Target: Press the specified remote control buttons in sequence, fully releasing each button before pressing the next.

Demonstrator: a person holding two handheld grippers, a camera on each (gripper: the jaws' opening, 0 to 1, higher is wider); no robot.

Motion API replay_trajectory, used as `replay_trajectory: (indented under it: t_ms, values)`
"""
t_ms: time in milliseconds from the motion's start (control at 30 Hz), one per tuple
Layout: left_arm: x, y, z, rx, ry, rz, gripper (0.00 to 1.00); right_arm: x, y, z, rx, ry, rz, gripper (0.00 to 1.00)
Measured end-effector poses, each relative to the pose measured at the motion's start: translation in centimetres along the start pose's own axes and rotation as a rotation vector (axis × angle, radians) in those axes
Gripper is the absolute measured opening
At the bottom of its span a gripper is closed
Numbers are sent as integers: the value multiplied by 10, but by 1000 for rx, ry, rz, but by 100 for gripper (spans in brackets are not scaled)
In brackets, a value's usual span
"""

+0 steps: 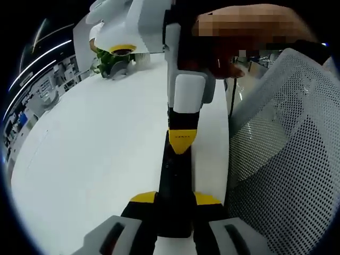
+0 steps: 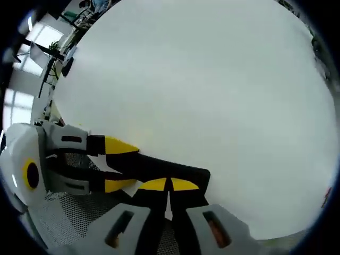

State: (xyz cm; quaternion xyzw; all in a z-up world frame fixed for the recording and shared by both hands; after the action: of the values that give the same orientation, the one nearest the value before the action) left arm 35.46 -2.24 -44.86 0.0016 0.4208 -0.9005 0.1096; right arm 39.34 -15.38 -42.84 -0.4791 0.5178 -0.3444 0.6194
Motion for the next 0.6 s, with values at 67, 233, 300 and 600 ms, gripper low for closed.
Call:
replay_trajectory:
  t_ms: [67, 233, 300, 600]
  values:
    - [-1, 0, 0, 4, 6, -6, 24, 1, 1, 3, -16, 28, 4, 0]
    - [-3, 0, 1, -1, 47, -42, 24, -6, -3, 10, -16, 67, 12, 0]
    - [-3, 0, 1, 1, 52, -47, 24, -11, -2, 13, -31, 74, 30, 0]
    - [-5, 0, 1, 11, 48, -68, 24, -23, 7, 21, -81, 27, -37, 0]
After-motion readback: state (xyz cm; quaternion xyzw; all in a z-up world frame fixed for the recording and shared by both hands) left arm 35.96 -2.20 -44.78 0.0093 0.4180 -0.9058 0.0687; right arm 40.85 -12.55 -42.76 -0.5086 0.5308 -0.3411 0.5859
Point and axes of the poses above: the point that each gripper's makers call its tool centre point, and the gripper's own axes: y roughly forward along the fingers, x roughly to its right, z roughly out of its top, the point moved 9 cm from there along -y, roughly backward along the fingers, and after that the axes turned 9 degrees about y, right-handed, at the moved point
